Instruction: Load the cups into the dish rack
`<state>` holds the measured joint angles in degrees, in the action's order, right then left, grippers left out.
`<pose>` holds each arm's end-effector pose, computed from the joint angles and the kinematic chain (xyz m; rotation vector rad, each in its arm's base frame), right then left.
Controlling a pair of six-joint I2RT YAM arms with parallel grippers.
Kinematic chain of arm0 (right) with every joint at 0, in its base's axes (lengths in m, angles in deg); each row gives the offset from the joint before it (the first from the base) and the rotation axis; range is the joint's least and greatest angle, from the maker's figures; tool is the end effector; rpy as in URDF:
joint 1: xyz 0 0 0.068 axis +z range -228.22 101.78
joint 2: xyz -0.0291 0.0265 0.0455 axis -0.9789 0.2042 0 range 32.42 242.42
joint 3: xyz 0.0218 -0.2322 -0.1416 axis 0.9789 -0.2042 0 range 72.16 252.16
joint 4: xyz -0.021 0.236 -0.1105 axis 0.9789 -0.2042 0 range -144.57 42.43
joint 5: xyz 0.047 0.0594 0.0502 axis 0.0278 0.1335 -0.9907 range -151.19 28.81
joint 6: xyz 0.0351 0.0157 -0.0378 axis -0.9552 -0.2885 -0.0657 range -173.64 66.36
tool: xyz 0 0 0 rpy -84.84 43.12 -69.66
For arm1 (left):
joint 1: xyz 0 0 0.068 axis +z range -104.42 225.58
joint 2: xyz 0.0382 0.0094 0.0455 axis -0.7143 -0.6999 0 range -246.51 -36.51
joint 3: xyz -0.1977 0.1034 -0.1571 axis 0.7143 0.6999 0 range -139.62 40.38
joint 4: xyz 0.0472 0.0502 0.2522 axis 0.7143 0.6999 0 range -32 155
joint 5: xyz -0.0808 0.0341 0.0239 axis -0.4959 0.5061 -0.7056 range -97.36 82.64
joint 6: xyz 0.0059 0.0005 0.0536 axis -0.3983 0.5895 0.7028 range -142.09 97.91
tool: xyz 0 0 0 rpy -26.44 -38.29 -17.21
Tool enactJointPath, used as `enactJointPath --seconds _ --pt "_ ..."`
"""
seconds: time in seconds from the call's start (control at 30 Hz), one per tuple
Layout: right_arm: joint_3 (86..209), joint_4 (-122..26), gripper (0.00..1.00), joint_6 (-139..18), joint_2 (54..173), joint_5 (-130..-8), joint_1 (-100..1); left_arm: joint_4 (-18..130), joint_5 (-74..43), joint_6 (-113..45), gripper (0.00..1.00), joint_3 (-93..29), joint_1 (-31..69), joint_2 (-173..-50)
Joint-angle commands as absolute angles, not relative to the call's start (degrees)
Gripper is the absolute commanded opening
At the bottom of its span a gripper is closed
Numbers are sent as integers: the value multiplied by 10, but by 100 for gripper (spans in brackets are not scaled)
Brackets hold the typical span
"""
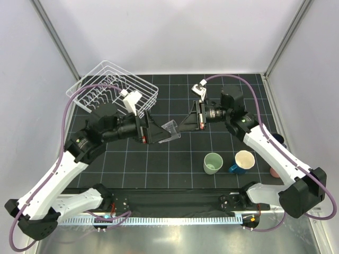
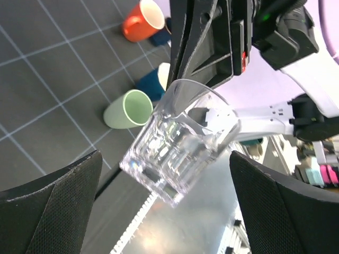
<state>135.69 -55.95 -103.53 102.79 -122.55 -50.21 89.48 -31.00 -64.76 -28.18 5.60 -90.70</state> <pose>0.2232 0.1541 0.3687 -0.5012 2.0946 1.8478 0.1363 -0.1329 0.4151 0.2702 2.0687 -1.3292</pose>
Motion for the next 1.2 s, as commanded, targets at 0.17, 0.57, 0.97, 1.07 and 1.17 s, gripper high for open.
enactJointPath --seconds 0.17,0.57,0.97,1.07,1.17 --pt "1381 -424 4 -1128 1024 -1259 -505 827 -374 -676 36 -298 58 -931" --pt "1648 -980 100 -985 1118 -1003 -640 1073 -61 -737 0 -384 58 -976" --pt "1516 -796 100 -1096 1162 -1152 -806 1213 150 -696 0 -434 73 -1079" --pt "1493 -766 100 -1106 1177 -1175 -812 1213 171 -666 0 -450 79 -1096" --pt "1442 -675 100 -1158 1182 -1202 -820 1206 150 -642 0 -456 103 -1111"
